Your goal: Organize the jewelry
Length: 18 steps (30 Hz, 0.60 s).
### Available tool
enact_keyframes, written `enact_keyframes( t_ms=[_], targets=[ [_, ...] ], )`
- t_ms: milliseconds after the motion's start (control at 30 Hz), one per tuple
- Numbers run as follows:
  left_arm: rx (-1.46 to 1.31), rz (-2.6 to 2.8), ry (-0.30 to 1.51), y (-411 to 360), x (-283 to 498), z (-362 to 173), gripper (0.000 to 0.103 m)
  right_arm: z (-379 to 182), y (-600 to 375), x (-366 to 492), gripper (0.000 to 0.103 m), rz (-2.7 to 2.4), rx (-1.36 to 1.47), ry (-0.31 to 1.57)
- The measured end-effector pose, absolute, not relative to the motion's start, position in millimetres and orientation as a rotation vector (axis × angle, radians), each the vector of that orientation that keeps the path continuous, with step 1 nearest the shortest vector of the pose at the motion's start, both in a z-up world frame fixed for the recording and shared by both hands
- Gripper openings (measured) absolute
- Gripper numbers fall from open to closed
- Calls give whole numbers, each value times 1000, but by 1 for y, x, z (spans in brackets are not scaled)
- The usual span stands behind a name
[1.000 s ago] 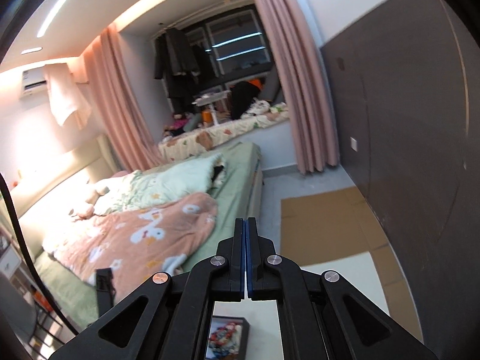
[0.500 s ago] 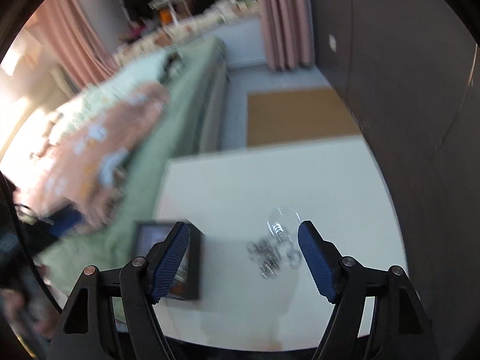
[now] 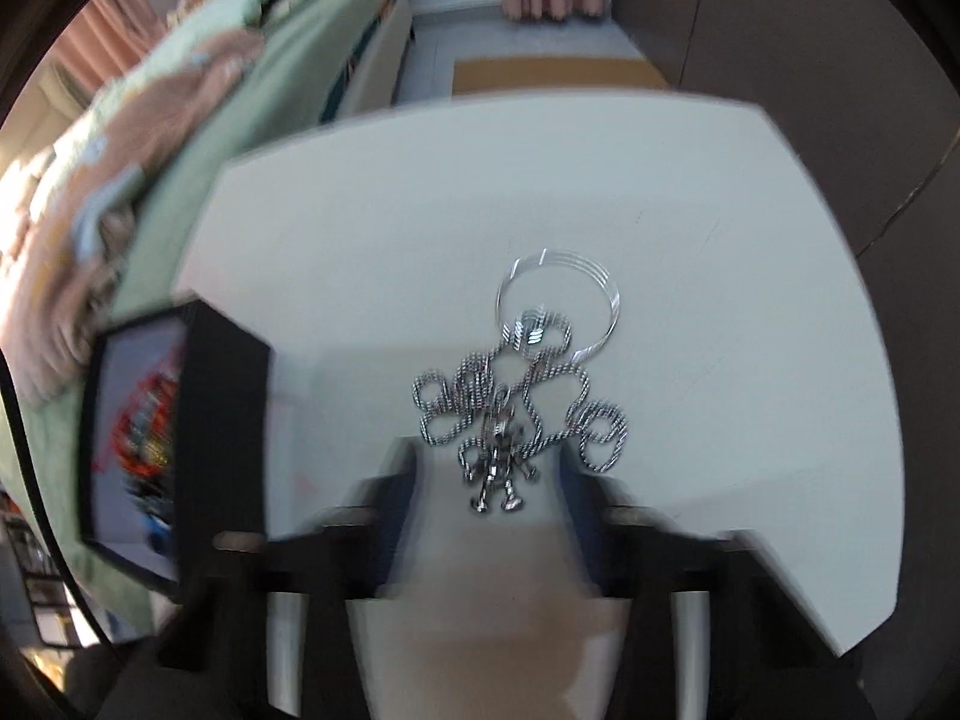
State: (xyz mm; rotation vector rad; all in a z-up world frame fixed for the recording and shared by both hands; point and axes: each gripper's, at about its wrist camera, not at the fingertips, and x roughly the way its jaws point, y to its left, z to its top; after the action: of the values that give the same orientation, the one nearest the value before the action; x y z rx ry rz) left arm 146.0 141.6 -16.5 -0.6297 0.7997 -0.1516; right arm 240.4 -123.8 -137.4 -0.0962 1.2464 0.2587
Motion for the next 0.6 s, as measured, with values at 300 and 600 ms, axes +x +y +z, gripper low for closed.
enact_keyframes(
  t_ms=[300,600],
  targets=[
    [-638,-138,801,143,145,-18,73,-81,-128,229,1,339,-79,1058],
    [-630,-144,799,141,145,-17,73,-25,-138,229,3,356,-21,1004]
  ],
)
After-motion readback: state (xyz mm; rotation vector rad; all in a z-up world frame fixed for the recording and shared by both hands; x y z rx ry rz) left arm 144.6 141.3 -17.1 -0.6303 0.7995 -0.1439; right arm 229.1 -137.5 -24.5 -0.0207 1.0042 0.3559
